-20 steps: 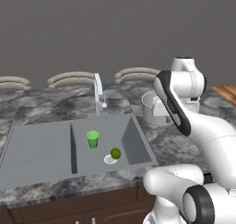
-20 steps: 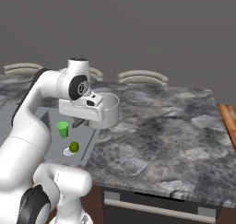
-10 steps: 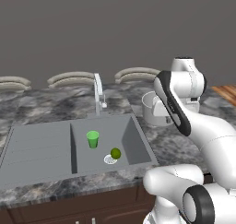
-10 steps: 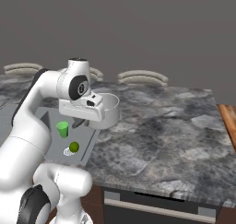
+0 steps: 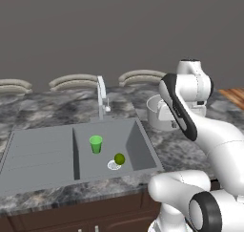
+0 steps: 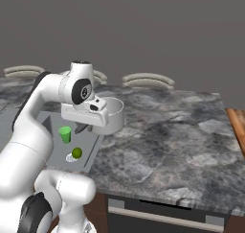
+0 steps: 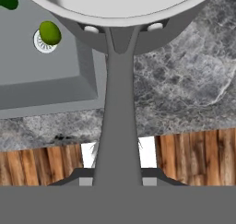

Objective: Pick the cup and saucepan and place them in the sink. Then turn on the water.

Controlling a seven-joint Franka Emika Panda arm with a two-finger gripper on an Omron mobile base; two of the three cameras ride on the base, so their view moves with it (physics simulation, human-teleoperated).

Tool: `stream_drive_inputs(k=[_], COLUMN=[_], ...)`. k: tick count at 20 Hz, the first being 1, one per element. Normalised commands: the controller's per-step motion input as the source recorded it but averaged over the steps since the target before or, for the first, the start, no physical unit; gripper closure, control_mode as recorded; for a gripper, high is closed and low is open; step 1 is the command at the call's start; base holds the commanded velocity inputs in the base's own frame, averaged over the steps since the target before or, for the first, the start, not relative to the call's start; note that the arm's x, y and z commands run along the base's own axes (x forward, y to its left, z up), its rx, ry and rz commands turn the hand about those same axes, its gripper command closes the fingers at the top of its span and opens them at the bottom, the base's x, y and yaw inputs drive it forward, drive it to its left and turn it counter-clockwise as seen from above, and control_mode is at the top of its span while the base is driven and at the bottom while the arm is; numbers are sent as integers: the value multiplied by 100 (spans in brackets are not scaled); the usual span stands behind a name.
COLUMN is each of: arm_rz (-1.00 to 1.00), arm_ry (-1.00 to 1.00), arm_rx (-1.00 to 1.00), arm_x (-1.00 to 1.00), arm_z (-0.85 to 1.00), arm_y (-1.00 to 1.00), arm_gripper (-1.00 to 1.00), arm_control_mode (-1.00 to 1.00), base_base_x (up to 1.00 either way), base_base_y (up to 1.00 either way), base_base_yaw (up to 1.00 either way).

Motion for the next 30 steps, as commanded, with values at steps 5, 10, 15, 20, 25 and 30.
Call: stream_drive_inputs(k=[5,10,15,20,25,30], arm_rz=[0,0,0,2,4,4], arm_ry=[0,0,0,0,0,0], arm_rx=[0,0,0,0,0,0], arm_x=[0,2,14,17,17,24], arm_z=[0,0,0,-21,-33,-27], arm_y=[12,33,31,19,14,20], arm_gripper=[100,100,100,100,100,100], arm_control_mode=[-100,-100,-100,-100,-100,-100], base_base_x=[0,0,0,0,0,0], base_base_y=[0,0,0,0,0,0], base_base_yaw=[0,0,0,0,0,0])
